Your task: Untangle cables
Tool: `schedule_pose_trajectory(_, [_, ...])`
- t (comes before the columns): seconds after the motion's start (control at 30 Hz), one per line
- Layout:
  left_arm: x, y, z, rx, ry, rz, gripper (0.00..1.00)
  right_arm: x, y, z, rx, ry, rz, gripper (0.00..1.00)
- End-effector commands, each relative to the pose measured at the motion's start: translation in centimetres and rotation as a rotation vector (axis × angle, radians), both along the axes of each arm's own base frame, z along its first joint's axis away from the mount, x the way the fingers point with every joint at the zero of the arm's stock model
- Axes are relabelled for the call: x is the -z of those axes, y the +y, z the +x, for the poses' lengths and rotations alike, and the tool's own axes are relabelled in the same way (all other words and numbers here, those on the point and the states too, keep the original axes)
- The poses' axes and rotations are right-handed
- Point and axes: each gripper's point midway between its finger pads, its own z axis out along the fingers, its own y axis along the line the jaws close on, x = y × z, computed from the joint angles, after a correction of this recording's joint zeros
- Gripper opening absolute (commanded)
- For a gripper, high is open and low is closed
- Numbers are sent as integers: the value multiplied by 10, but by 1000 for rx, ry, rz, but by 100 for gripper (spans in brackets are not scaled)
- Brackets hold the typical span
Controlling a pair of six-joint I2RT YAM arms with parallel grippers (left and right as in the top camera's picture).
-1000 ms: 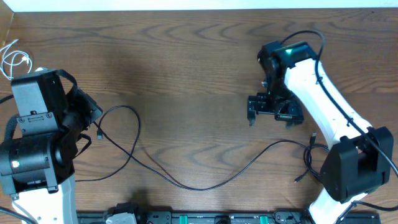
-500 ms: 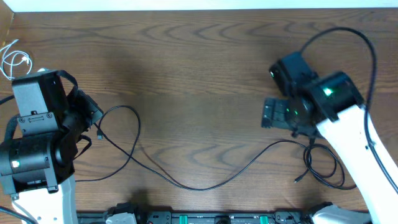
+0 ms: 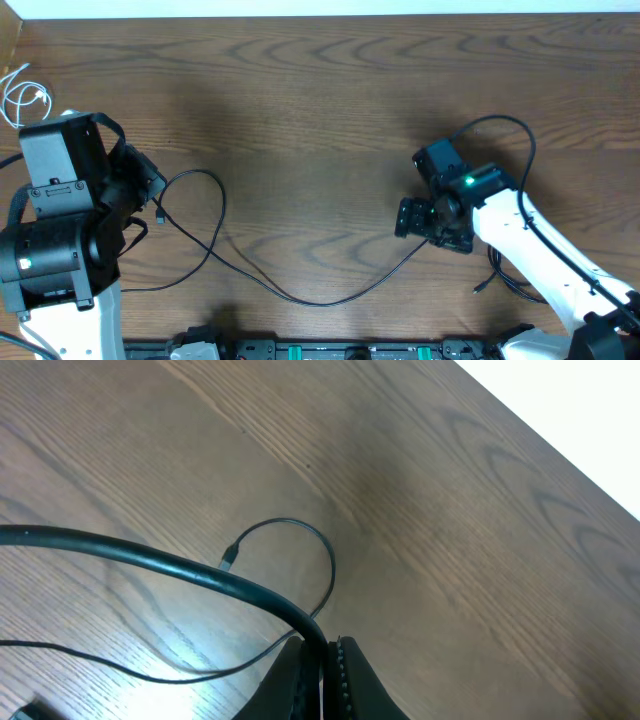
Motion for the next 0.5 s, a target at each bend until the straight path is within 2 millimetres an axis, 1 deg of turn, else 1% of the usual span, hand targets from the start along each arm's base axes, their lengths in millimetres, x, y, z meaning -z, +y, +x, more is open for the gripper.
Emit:
schedule_pose_trajectory(0.0, [-2, 2, 0, 1, -5, 8, 8, 13, 8, -13, 7, 33, 39, 81])
schedule_pose_trajectory(0.13, [-2, 2, -1, 1, -2, 8, 8, 31, 10, -21, 32, 37, 40, 75])
schedule_pose_trajectory(0.23, [-2, 2, -1, 1, -2, 8, 8, 39, 13, -22, 28, 21, 50, 73])
schedule_pose_trajectory(0.27, [-2, 2, -1, 1, -2, 8, 8, 40, 14, -22, 25, 17, 52, 69])
schedule_pose_trajectory(0.33, [-2, 2, -1, 1, -2, 8, 8, 40, 15, -20, 23, 8, 55, 56])
schedule_pose_trajectory(0.4, [-2, 2, -1, 1, -2, 8, 8, 39, 17, -18, 23, -2, 61, 40])
schedule_pose_trajectory(0.43, [-2, 2, -1, 1, -2, 8, 8, 39, 18, -17, 23, -7, 65, 31])
schedule_pose_trajectory(0.47, [-2, 2, -1, 1, -2, 8, 8, 38, 19, -15, 22, -12, 70, 21])
